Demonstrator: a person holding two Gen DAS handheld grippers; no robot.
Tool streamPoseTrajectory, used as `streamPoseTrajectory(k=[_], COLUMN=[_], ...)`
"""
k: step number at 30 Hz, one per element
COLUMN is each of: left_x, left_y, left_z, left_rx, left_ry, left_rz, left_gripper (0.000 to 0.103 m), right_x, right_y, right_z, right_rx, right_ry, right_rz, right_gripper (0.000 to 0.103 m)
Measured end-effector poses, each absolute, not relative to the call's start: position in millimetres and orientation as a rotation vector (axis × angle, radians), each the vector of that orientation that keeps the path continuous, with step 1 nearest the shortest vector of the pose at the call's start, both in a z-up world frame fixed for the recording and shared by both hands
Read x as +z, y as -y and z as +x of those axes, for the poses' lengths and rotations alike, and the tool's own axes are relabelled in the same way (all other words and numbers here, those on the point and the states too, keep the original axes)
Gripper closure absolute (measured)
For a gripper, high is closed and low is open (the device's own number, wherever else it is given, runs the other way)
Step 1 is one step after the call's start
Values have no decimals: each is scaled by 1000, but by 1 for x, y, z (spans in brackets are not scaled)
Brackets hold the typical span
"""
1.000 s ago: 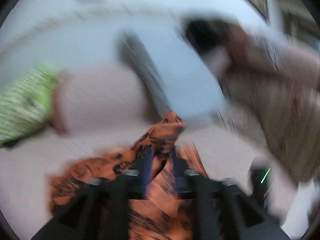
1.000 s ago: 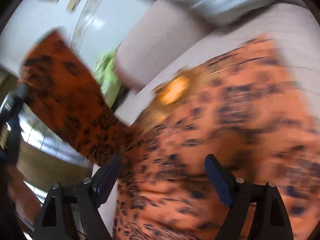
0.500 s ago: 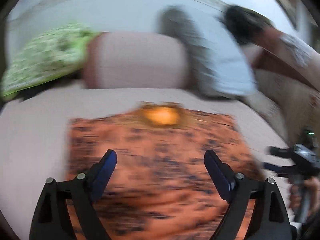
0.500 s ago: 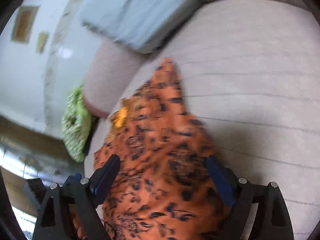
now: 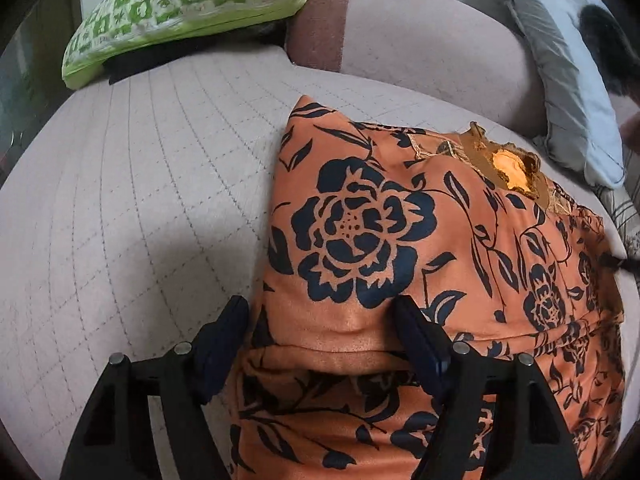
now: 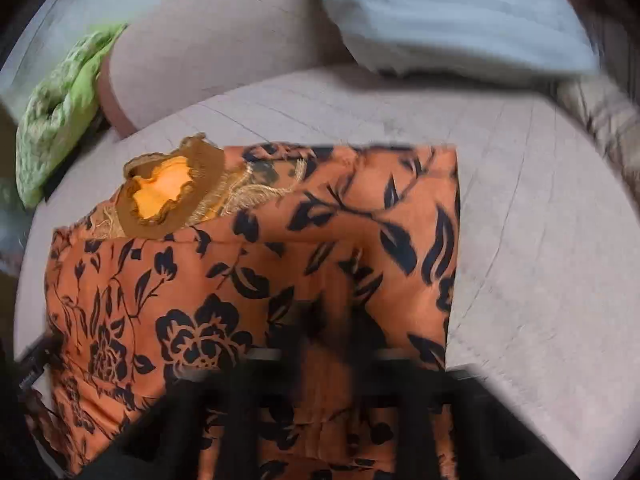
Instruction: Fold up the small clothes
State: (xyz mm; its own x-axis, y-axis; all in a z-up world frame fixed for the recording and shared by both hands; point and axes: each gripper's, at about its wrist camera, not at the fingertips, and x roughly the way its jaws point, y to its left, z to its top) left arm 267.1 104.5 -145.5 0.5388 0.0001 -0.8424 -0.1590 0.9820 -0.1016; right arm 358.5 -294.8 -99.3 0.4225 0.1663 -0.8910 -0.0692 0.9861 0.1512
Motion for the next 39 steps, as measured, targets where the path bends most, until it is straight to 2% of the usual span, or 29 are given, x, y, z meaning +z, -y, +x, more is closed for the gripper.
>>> streamPoseTrajectory(k=[4, 6, 8, 10, 11, 12, 14, 17, 20, 22, 23, 24, 25, 27, 28, 29, 31, 35, 39], left_x=[-147, -146, -135, -111, -100, -92, -86, -100, -129, -145, -142, -136, -128, -116, -112, -116, -142, -127, -103], left_y=[-97, -97, -103, -111, -111, -112, -109, -104, -104, -108, -112, -114, -119, -130, -134, -131, -127, -154, -139], left_z=[265, 267, 268, 257, 257, 259, 268, 297, 328, 338, 336, 334, 330, 322, 316, 317, 333, 322, 299], left_rx=[101, 101, 95, 101, 111, 111, 105, 101, 161, 256, 279, 313, 353, 258, 208, 234, 353, 382, 161], left_ry=[-981, -995, -995, -912, -874, -848, -826, -882, -1009, -1040, -1018, -1002, -975, -943, -919, -913, -1025, -974, -903], left_rz=[-140, -147, -167, -157, -143, -138, -121, -121, -92, -9, -4, 12, 12, -104, -156, -92, 93, -102, -198], left_gripper=[25, 25, 27, 27, 27, 27, 27, 27, 25, 21, 21, 21, 22, 24, 22, 21, 20, 24, 23], right_x=[-57, -75, -110, -93, -86, -74, -49, -28, -48, -97, -114, -116, -106, -94, -94, -98, -105, -90, -76], right_y=[290, 286, 289, 305, 312, 320, 327, 319, 313, 319, 325, 331, 330, 320, 313, 312, 312, 296, 294], right_z=[346, 355, 364, 350, 344, 335, 316, 302, 310, 326, 329, 326, 320, 311, 308, 310, 314, 311, 299], right_rx=[85, 19, -13, -5, -7, -32, -23, 215, 439, 333, 284, 282, 297, 310, 334, 334, 336, 278, 335], right_ry=[-959, -986, -1109, -1031, -1019, -987, -893, -855, -923, -1107, -1154, -1126, -1090, -1077, -1084, -1095, -1086, -1061, -1009], right_rz=[1, -78, -124, -16, 32, 75, 141, 281, 419, 428, 440, 452, 431, 323, 255, 221, 215, 235, 236], right_gripper=[96, 94, 92, 78, 47, 35, 34, 34, 34, 35, 52, 54, 53, 34, 33, 33, 33, 33, 32])
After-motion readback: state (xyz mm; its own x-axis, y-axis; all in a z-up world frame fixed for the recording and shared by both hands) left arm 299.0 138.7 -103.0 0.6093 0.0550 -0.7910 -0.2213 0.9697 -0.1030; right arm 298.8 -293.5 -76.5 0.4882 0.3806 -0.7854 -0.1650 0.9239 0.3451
